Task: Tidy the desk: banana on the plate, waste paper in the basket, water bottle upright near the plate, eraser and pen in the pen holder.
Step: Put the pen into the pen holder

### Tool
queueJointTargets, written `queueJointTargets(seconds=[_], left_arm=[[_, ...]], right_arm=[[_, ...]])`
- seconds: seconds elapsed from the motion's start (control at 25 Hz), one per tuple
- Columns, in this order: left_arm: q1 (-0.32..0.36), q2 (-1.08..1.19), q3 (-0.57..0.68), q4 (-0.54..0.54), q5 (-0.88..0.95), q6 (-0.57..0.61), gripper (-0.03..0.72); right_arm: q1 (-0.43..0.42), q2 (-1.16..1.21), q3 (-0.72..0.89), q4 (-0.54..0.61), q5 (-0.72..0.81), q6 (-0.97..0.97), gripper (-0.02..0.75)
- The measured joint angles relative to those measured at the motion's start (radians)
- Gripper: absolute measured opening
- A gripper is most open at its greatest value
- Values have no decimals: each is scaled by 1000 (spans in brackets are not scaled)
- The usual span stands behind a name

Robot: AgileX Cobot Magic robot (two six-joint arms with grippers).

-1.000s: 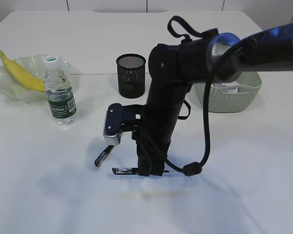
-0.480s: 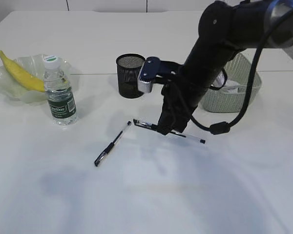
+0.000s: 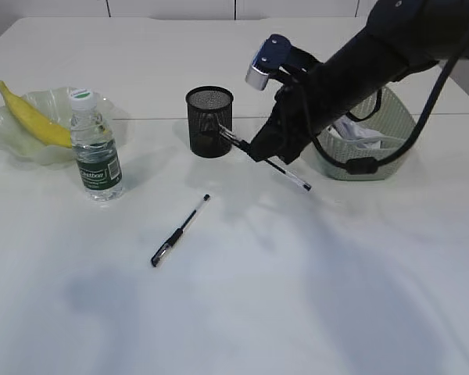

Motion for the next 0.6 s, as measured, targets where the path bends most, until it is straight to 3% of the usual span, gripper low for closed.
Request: queueJointTargets(seconds=[0.36,0.6], left_arm=[[0,0,0,-2,0,0,517],[0,0,0,-6,-2,0,517]], right_arm=[[-4,0,0,263,-262,-184,46],[-40,0,0,579,-360,-378,43]])
